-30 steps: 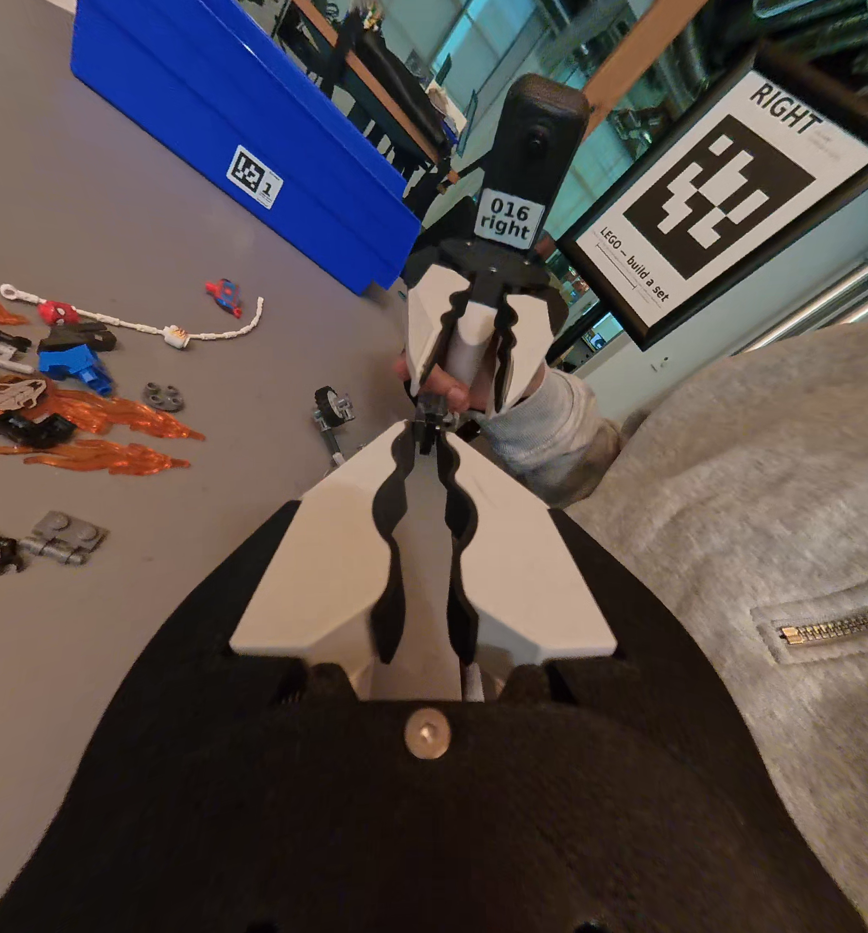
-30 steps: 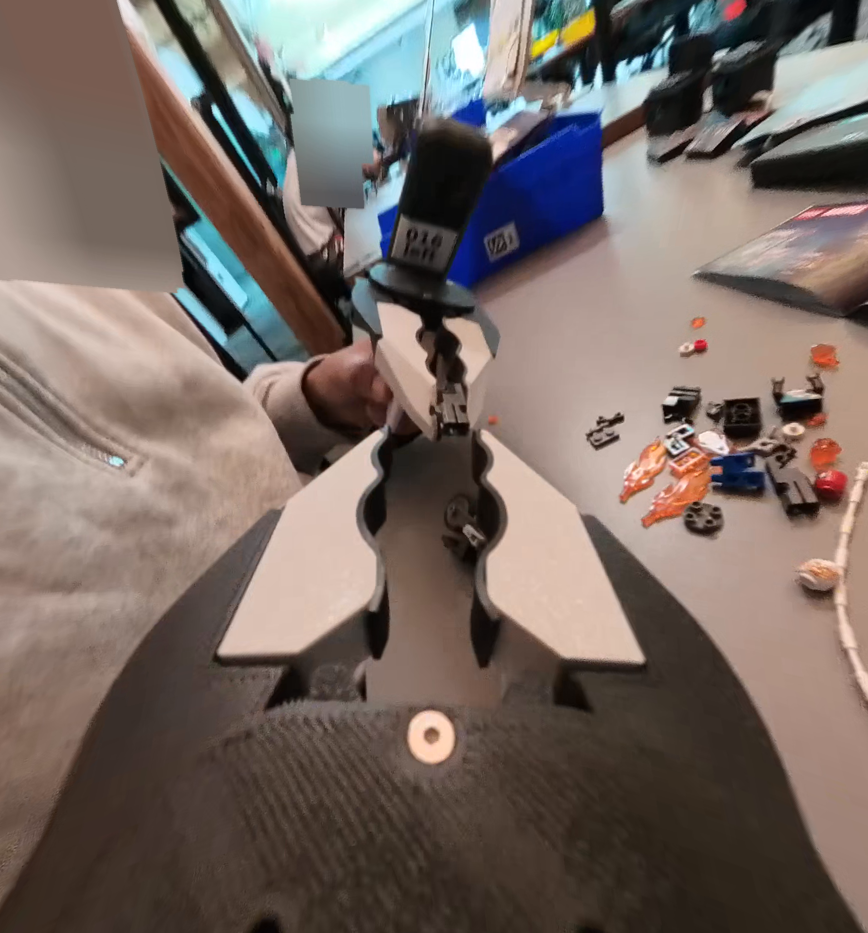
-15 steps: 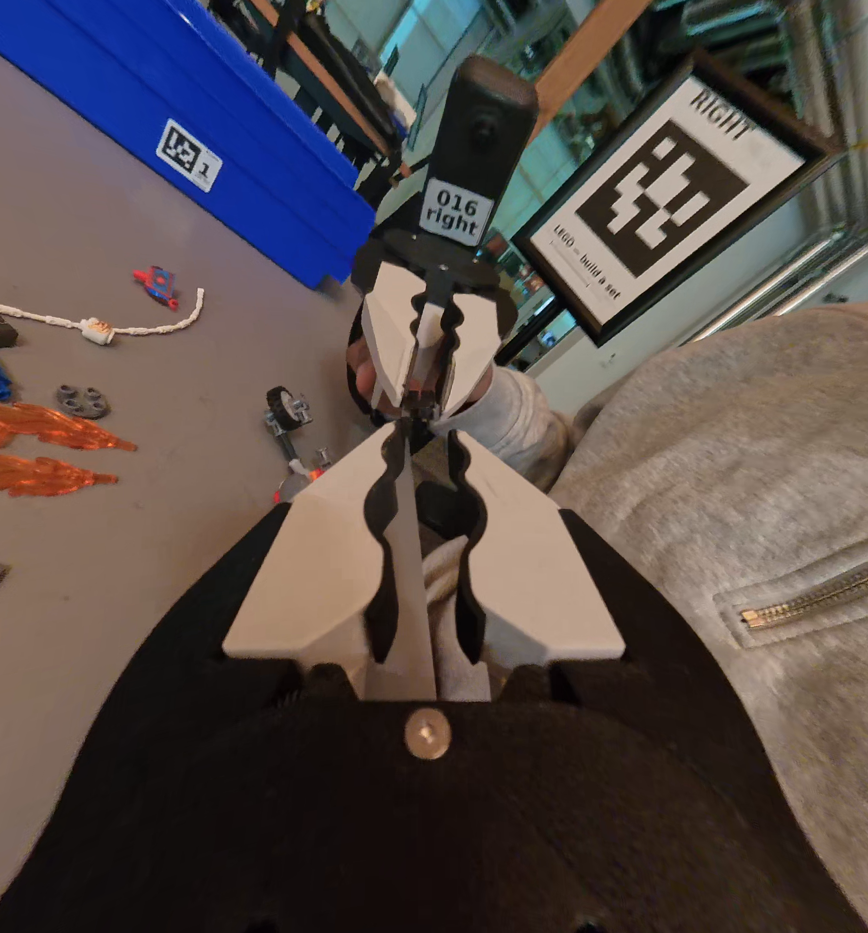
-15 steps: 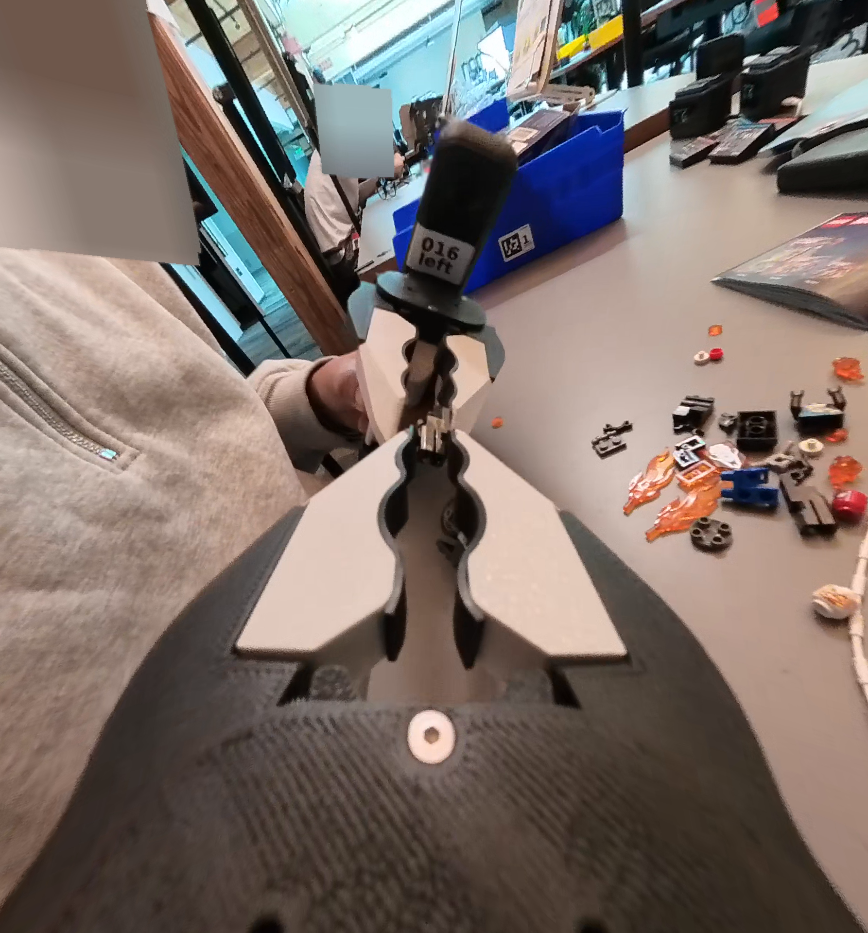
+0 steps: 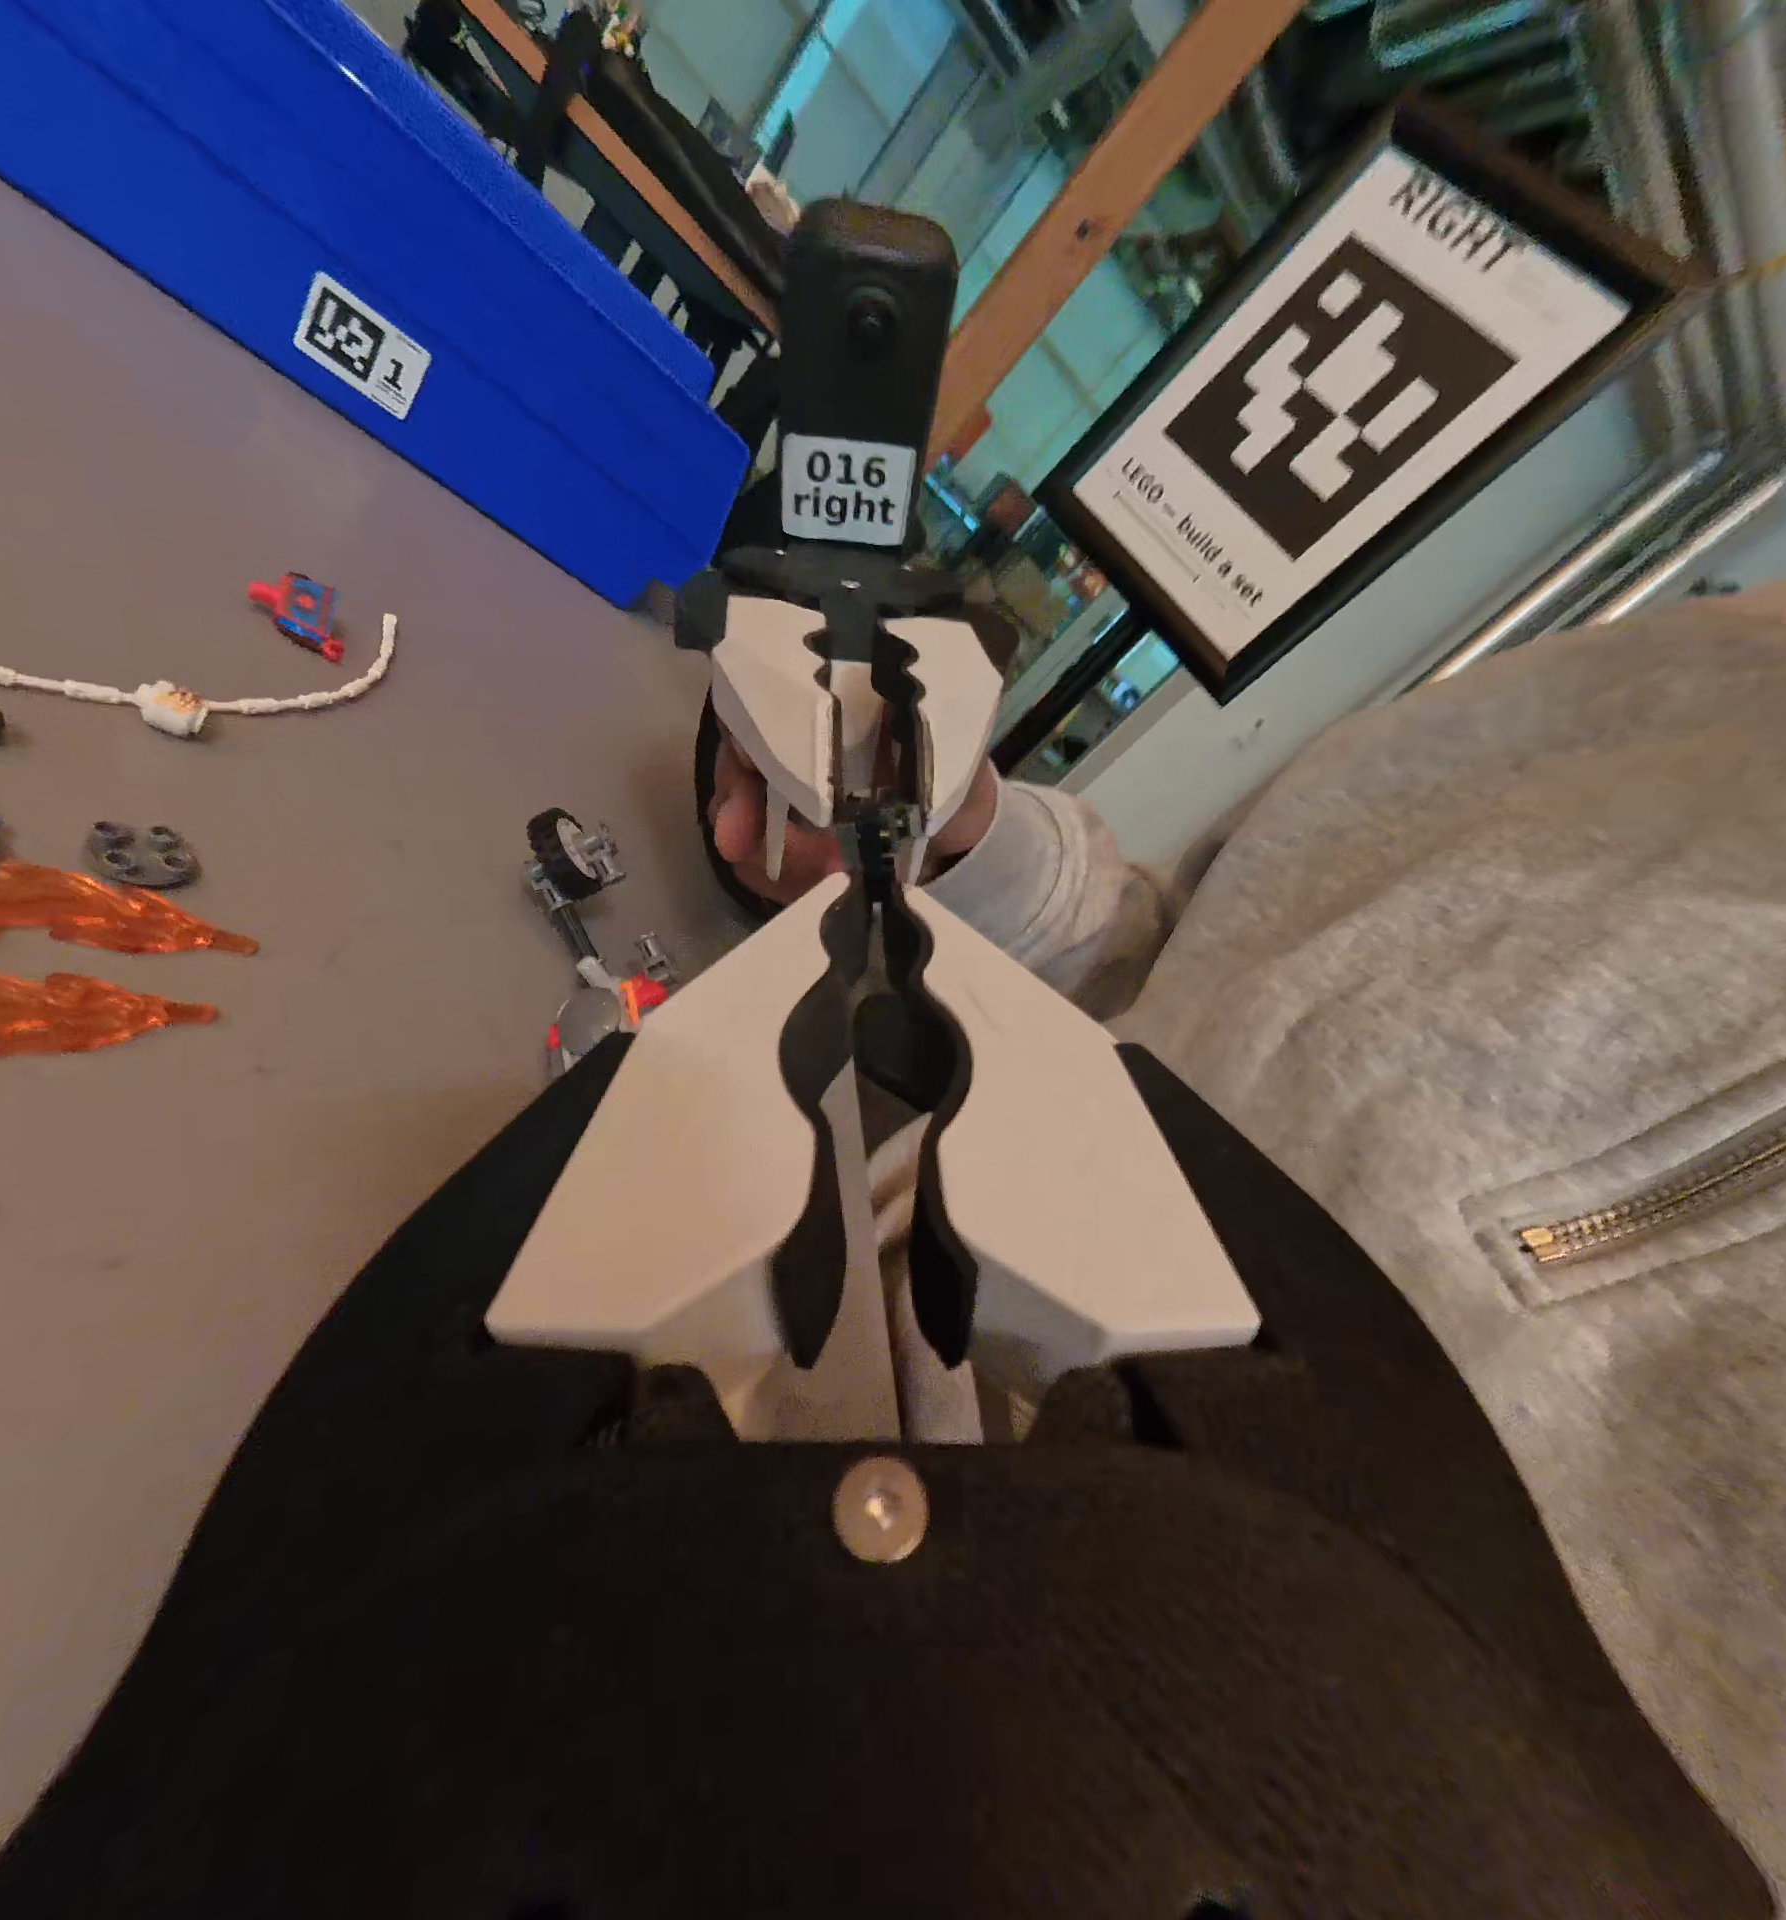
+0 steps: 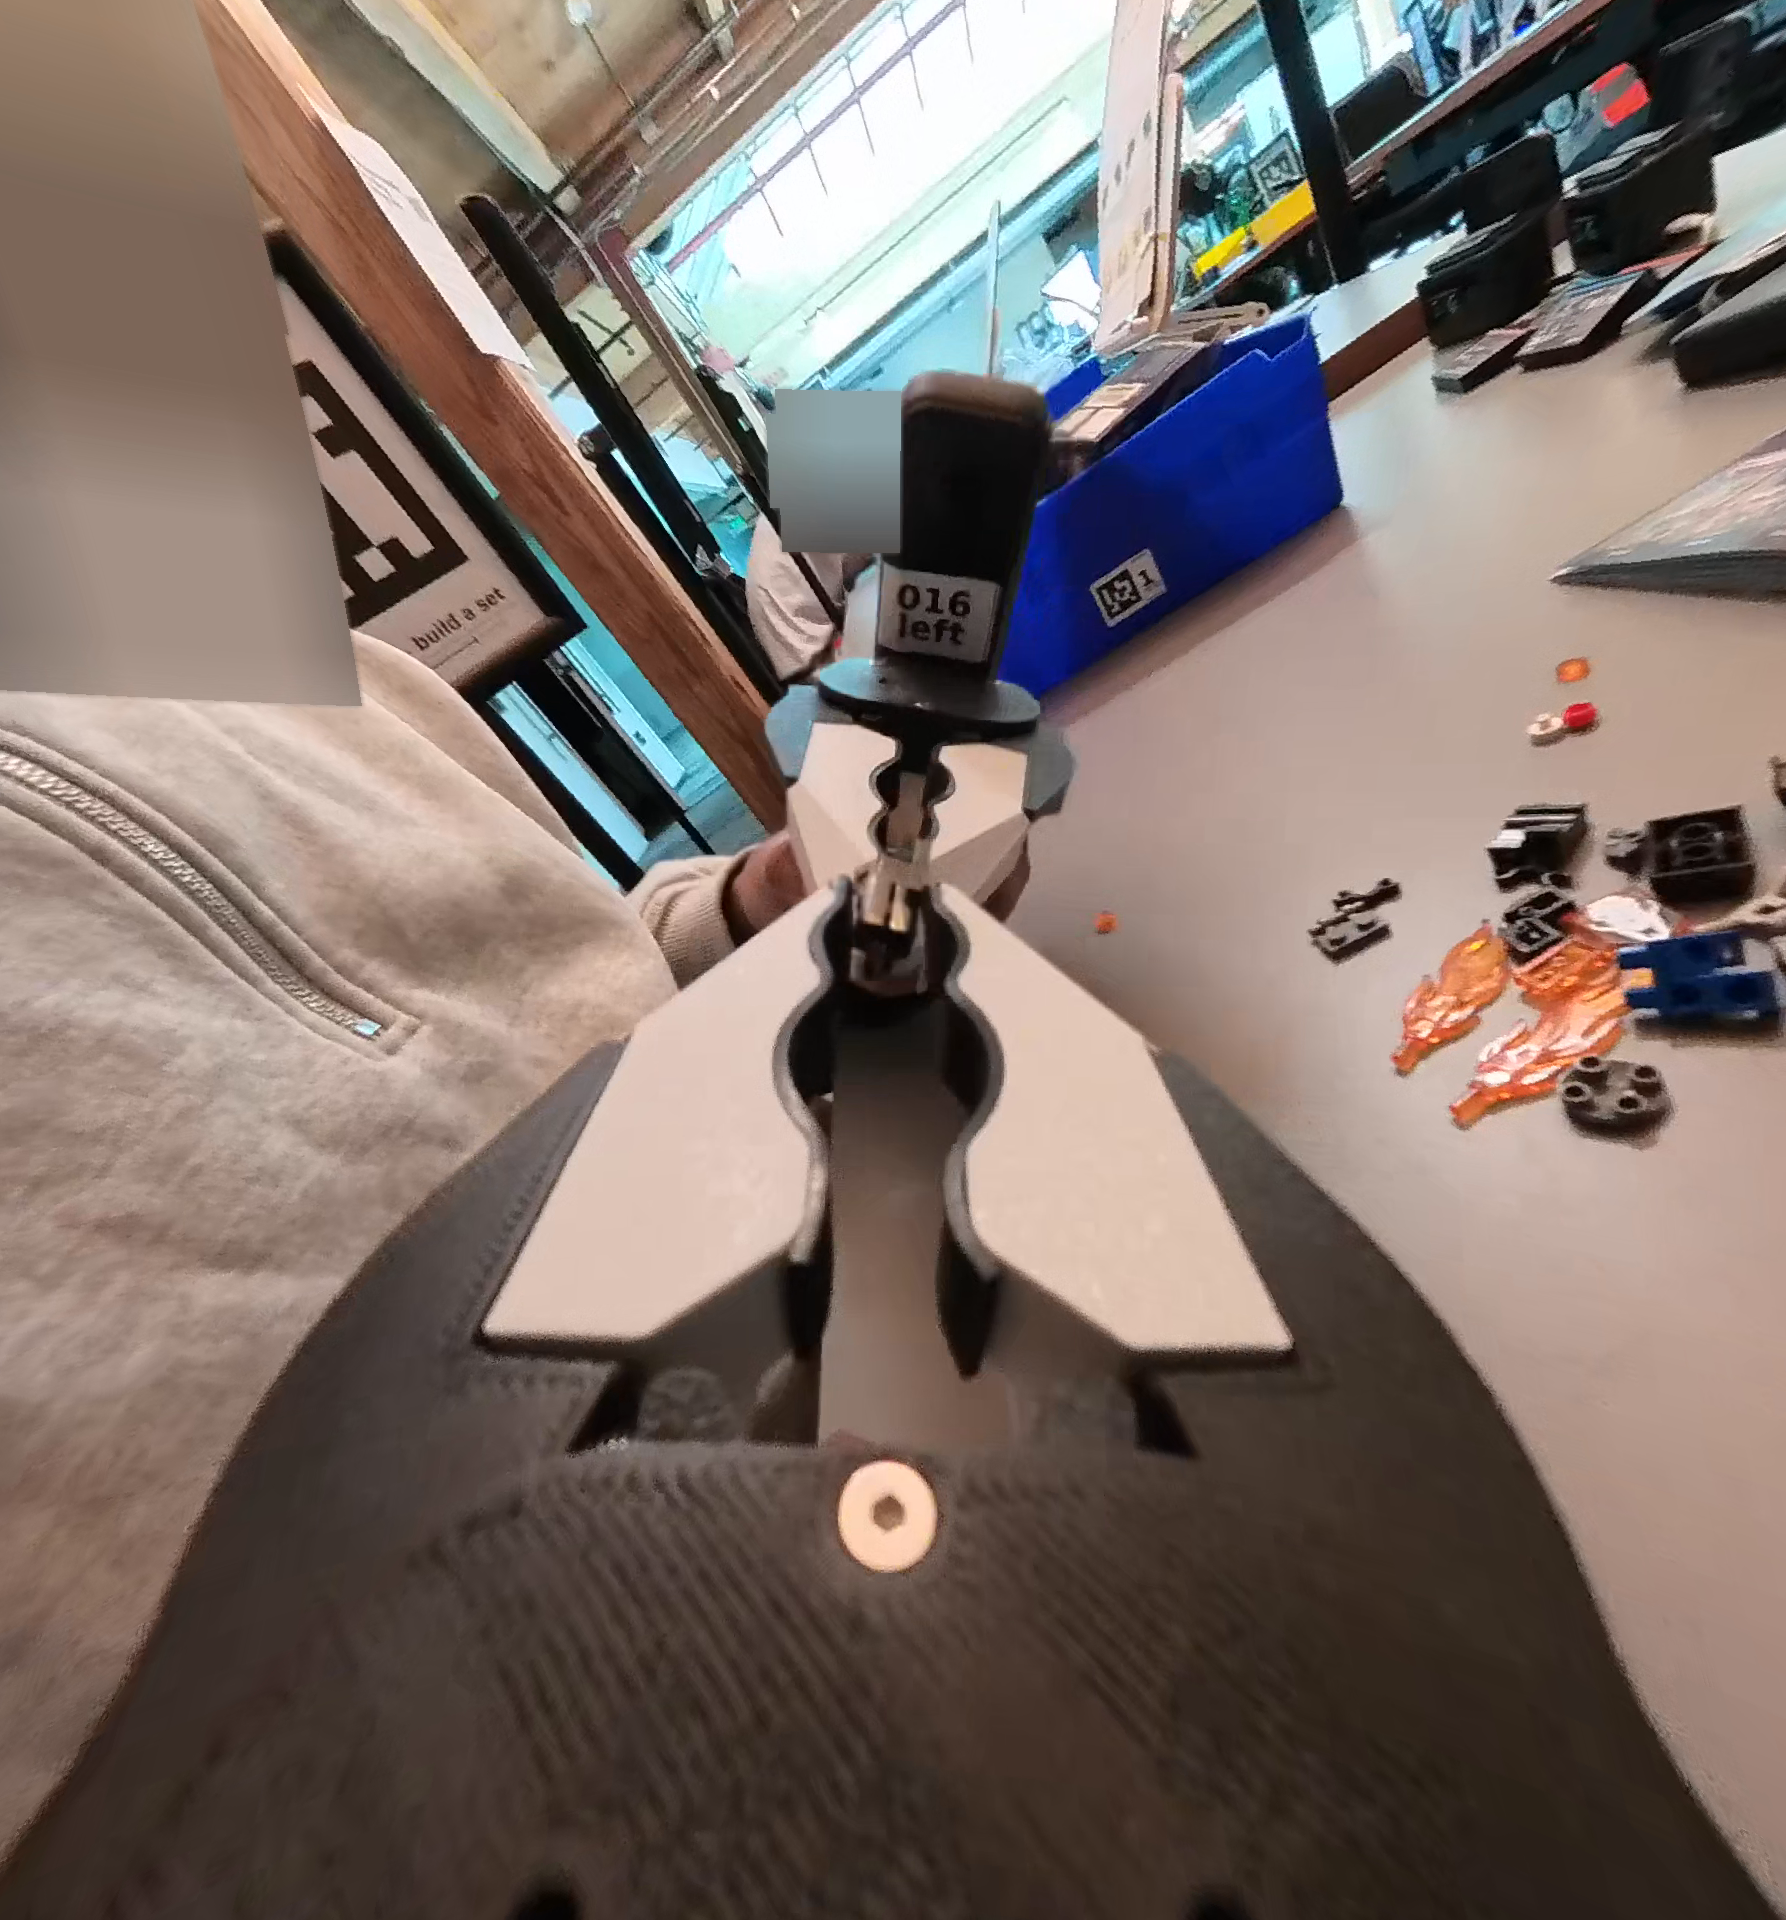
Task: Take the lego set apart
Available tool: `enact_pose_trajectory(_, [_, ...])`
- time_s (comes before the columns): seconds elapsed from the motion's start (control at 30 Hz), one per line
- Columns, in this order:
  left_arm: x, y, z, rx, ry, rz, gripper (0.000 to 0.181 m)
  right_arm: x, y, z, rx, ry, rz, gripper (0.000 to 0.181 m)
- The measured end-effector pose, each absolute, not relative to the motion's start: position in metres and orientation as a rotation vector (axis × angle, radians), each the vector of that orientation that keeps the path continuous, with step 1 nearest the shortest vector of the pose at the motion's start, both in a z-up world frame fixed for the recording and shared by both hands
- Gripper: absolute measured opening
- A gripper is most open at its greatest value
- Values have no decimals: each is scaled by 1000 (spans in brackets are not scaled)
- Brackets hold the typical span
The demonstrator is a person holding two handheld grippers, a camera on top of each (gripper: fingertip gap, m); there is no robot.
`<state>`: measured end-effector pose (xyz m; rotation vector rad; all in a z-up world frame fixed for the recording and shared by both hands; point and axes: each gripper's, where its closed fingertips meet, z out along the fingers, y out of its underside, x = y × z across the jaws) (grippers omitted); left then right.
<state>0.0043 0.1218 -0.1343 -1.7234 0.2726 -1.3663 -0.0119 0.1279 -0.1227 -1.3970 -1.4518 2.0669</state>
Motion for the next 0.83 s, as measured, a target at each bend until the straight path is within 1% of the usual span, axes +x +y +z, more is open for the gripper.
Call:
enact_pose_trajectory(0.3, [8, 119, -142, -1812, 475, -1034, 0, -9, 121, -127, -1458, -1464, 2179, 9])
enact_pose_trajectory(0.43, [1, 125, -145, -1847, 457, -940, 0, -15, 125, -129, -1441, -1493, 1990, 9])
enact_pose_trajectory(0.57, [-3, 127, -147, -1853, 448, -907, 0, -19, 128, -131, -1467, -1511, 1887, 9])
enact_pose_trajectory(0.7, [-7, 126, -151, -1862, 543, -756, 0, -23, 129, -136, -1525, -1532, 1833, 10])
enact_pose_trajectory(0.77, [22, 106, -115, -1658, 655, -933, 0, -27, 168, -173, -1717, -1482, 1470, 10])
enact_pose_trajectory(0.8, [22, 113, -120, -1716, 659, -831, 0, -25, 177, -176, -1727, -1454, 1464, 10])
enact_pose_trajectory(0.83, [11, 124, -136, -1820, 681, -656, 0, -24, 176, -164, -1713, -1385, 1607, 10])
